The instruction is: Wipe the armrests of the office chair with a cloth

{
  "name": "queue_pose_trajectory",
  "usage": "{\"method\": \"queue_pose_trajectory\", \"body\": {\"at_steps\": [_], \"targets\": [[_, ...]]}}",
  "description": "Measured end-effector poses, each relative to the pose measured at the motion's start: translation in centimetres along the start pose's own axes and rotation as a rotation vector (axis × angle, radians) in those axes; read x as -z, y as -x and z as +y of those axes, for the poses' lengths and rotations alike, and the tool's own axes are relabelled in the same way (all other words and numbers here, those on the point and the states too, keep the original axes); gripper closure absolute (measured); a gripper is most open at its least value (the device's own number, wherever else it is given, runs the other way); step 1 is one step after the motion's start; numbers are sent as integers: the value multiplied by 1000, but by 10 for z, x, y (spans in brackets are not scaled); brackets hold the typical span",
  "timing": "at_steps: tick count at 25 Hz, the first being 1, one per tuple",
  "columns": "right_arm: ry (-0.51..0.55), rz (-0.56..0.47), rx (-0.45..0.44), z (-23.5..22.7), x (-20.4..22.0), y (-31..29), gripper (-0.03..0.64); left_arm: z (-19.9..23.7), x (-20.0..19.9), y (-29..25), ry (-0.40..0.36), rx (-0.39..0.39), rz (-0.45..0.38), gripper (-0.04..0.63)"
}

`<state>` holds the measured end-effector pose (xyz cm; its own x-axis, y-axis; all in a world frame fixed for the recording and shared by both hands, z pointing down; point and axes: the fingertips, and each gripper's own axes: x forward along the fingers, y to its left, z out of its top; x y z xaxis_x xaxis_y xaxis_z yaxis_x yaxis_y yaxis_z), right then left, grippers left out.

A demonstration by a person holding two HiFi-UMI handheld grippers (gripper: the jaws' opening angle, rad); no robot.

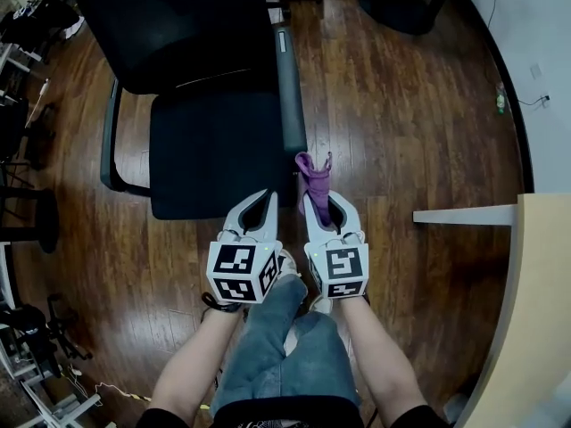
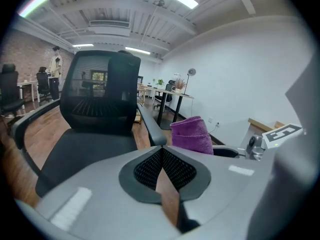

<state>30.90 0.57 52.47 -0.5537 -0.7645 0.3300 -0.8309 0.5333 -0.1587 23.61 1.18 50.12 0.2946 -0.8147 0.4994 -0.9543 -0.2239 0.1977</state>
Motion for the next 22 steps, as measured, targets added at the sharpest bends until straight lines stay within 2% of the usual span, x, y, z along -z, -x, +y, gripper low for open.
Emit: {"method": "queue_pose_trajectory", "body": {"at_steps": [6,10,15,22], "targets": [[29,-2,-39,24,-24,19,543,-1,-20,27,30,-21,-44,591],[41,0,-42,33,-46,6,544,16,-42,26,42,-25,-60,591],[22,-16,-5,42,-78,-45,543,56,-74,6,15,-9,-77,592],[-47,-32,37,50,-118,-137,545,112,-114,-42,-7,45,-60,591]]}}
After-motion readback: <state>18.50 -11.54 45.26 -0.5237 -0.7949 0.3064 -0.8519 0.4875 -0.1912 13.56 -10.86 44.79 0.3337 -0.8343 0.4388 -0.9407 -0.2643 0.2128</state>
